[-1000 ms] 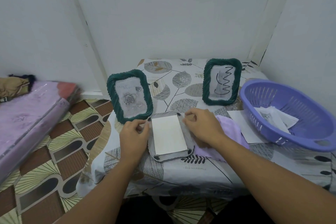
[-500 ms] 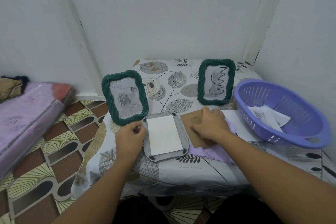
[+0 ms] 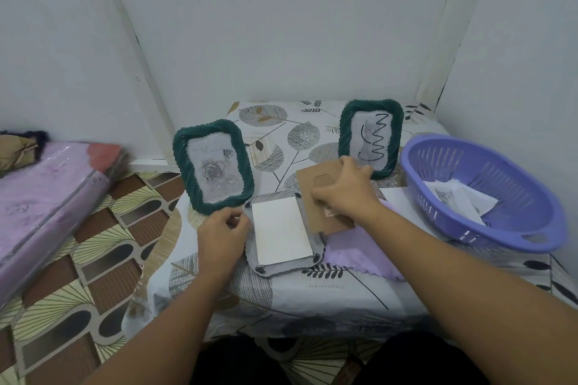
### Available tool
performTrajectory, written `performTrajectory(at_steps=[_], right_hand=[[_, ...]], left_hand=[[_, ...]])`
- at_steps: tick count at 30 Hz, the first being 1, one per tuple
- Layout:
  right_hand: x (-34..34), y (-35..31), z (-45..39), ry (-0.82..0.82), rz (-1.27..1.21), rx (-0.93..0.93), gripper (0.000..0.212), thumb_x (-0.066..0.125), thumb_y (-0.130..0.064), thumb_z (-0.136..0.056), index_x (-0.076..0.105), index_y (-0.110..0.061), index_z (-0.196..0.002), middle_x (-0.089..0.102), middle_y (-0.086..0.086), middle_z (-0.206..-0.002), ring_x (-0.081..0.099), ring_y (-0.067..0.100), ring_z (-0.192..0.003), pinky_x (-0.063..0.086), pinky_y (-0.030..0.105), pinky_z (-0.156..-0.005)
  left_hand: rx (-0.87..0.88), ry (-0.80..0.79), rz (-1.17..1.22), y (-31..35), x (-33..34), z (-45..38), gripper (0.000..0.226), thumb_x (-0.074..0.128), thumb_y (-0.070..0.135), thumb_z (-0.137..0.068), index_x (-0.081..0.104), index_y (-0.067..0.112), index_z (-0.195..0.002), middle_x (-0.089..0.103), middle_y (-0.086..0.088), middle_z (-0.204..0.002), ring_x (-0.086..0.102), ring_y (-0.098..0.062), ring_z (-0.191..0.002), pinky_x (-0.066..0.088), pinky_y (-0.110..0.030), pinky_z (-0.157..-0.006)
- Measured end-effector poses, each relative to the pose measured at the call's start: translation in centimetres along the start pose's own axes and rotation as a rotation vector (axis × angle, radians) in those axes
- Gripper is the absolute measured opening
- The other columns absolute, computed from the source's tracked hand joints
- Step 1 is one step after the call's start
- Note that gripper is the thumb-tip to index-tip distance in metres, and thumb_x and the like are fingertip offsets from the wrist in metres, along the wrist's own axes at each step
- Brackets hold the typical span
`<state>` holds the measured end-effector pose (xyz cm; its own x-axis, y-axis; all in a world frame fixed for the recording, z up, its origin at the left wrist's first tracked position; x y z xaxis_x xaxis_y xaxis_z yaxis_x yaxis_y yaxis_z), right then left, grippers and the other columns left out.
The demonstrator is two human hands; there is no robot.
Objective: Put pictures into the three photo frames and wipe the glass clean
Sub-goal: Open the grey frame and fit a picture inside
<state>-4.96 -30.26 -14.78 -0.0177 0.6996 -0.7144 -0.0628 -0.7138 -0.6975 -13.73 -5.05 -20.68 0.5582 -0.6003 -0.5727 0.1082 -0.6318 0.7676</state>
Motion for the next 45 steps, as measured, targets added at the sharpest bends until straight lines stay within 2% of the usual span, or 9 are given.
performTrajectory(at_steps=[8, 11, 15, 18, 21, 25, 30, 33, 45], right_hand=[[4.4, -1.7, 1.9, -0.134, -0.282, 0.017, 0.087, 0.082, -0.033, -0.073, 0.035, -0.026, -0.146, 0.031, 0.005, -0.13, 0.05, 0.01, -0.084, 0.047, 0.028, -0.084], [5.8, -2.1, 2.5, -0.165, -0.338, 0.005, 0.088, 0.085, -0.039, -0.071, 0.037, -0.031, -0.145, 0.034, 0.005, -0.132, 0.053, 0.016, -0.095, 0.047, 0.028, -0.078], [6.8, -2.6, 2.8, -0.176, -0.355, -0.021, 0.093, 0.086, -0.052, -0.07, 0.036, -0.033, -0.145, 0.034, 0.003, -0.13, 0.054, 0.021, -0.104, 0.053, 0.035, -0.088], [7.2, -2.3, 2.5, -0.224, -0.444, -0.043, 0.077, 0.078, -0.057, -0.077, 0.042, -0.038, -0.143, 0.054, -0.001, -0.127, 0.063, 0.017, -0.104, 0.054, 0.038, -0.092], [6.4, -1.1, 2.2, -0.228, -0.382, -0.06, 0.042, 0.069, -0.039, -0.092, 0.06, -0.027, -0.132, 0.069, -0.002, -0.108, 0.068, 0.013, -0.096, 0.055, 0.032, -0.087], [5.9, 0.6, 1.7, -0.24, -0.406, -0.03, 0.01, 0.076, -0.024, -0.089, 0.074, -0.024, -0.098, 0.073, 0.002, -0.094, 0.073, 0.022, -0.092, 0.059, 0.042, -0.09], [6.2, 1.0, 1.7, -0.263, -0.467, 0.004, 0.013, 0.08, -0.021, -0.083, 0.075, -0.016, -0.094, 0.072, 0.01, -0.086, 0.072, 0.028, -0.08, 0.061, 0.049, -0.086], [6.6, 1.5, 1.2, -0.245, -0.439, 0.005, 0.012, 0.081, -0.023, -0.08, 0.075, -0.018, -0.09, 0.073, 0.009, -0.086, 0.073, 0.028, -0.084, 0.059, 0.05, -0.089], [7.0, 2.4, 0.3, -0.21, -0.324, -0.028, 0.008, 0.079, -0.024, -0.085, 0.075, -0.024, -0.092, 0.074, 0.0, -0.086, 0.072, 0.022, -0.089, 0.058, 0.043, -0.091]], left_hand=[[0.11, -0.007, 0.085, 1.4, -1.0, -0.4, 0.016, 0.065, 0.03, -0.095, 0.075, 0.024, -0.084, 0.068, 0.011, -0.078, 0.06, -0.002, -0.075, 0.047, -0.022, -0.067], [0.041, -0.197, 0.14, 2.7, -0.7, -0.7, 0.03, 0.062, 0.042, -0.097, 0.074, 0.023, -0.077, 0.069, 0.008, -0.068, 0.058, 0.001, -0.06, 0.043, -0.016, -0.056], [-0.139, -0.357, 0.356, 2.8, -0.1, -0.8, 0.021, 0.069, 0.035, -0.094, 0.077, 0.017, -0.089, 0.077, 0.005, -0.08, 0.069, -0.004, -0.074, 0.051, -0.022, -0.069], [-0.277, -0.334, 0.487, 1.9, -0.2, -0.8, 0.017, 0.068, 0.024, -0.096, 0.075, 0.009, -0.09, 0.074, 0.003, -0.076, 0.059, 0.002, -0.056, 0.044, -0.019, -0.06], [-0.328, -0.34, 0.527, 0.8, -0.4, -0.7, 0.017, 0.066, 0.02, -0.097, 0.074, 0.006, -0.092, 0.071, -0.001, -0.079, 0.049, 0.004, -0.046, 0.036, -0.022, -0.056], [-0.334, -0.367, 0.481, 0.1, -0.3, -0.1, 0.019, 0.07, 0.021, -0.095, 0.076, 0.004, -0.088, 0.073, -0.011, -0.082, 0.052, -0.002, -0.053, 0.039, -0.025, -0.06], [-0.293, -0.312, 0.376, 0.4, -0.2, -0.2, 0.019, 0.075, 0.025, -0.09, 0.076, 0.008, -0.081, 0.076, -0.008, -0.082, 0.065, -0.018, -0.069, 0.052, -0.031, -0.063], [-0.272, -0.34, 0.3, 0.4, 0.0, -0.6, 0.02, 0.078, 0.029, -0.088, 0.077, 0.011, -0.079, 0.077, -0.003, -0.078, 0.073, -0.028, -0.084, 0.06, -0.045, -0.081], [-0.177, -0.38, 0.021, 1.1, 0.2, -0.5, 0.03, 0.077, 0.035, -0.087, 0.074, 0.013, -0.067, 0.074, 0.004, -0.067, 0.069, -0.013, -0.07, 0.056, -0.033, -0.071]])
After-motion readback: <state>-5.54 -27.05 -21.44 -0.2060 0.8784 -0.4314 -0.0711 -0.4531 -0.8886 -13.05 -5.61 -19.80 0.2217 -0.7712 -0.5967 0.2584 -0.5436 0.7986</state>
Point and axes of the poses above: each hand's wrist, its own z-axis away from the middle knuckle, its own x-axis out of the palm, y = z × x, the point moved 5 cm from there along -z, towards the middle knuckle
